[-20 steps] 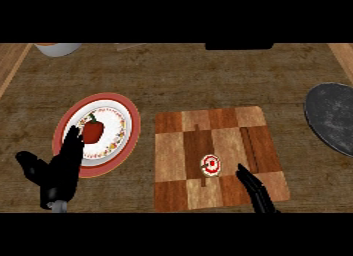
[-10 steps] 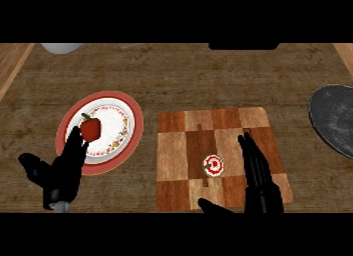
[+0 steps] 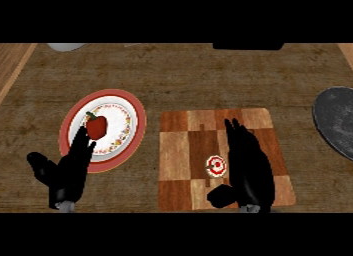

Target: Pick the cupcake from the cutting board and place it in the pan

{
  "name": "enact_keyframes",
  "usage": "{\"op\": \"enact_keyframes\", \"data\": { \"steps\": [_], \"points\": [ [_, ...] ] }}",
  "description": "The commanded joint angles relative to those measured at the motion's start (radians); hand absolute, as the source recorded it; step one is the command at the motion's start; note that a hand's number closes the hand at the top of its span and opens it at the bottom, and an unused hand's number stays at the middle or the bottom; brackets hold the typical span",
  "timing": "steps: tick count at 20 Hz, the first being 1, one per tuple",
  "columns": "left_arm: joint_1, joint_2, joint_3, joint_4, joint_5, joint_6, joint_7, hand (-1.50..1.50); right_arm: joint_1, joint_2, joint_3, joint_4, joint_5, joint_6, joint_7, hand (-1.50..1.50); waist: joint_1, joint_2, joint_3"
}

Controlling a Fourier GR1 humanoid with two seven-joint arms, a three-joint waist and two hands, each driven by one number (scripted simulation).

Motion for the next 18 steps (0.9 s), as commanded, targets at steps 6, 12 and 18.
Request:
{"op": "enact_keyframes", "data": {
  "steps": [6,12,18],
  "points": [
    [0.011,-0.023,0.004,0.01,-0.01,-0.001,0.003,0.0,-0.269,0.011,-0.092,0.159,-0.145,0.294,0.15,-1.5,-0.015,-0.004,0.0],
    [0.004,-0.031,0.012,0.045,-0.014,-0.009,-0.005,0.0,-0.205,-0.023,-0.139,0.227,-0.271,0.391,0.097,-1.5,-0.024,-0.004,0.0],
    [0.104,-0.007,0.038,-0.039,-0.01,-0.062,-0.025,0.0,-0.232,0.01,-0.099,0.273,-0.237,0.279,0.094,-1.5,-0.016,-0.004,0.001]
  ]
}}
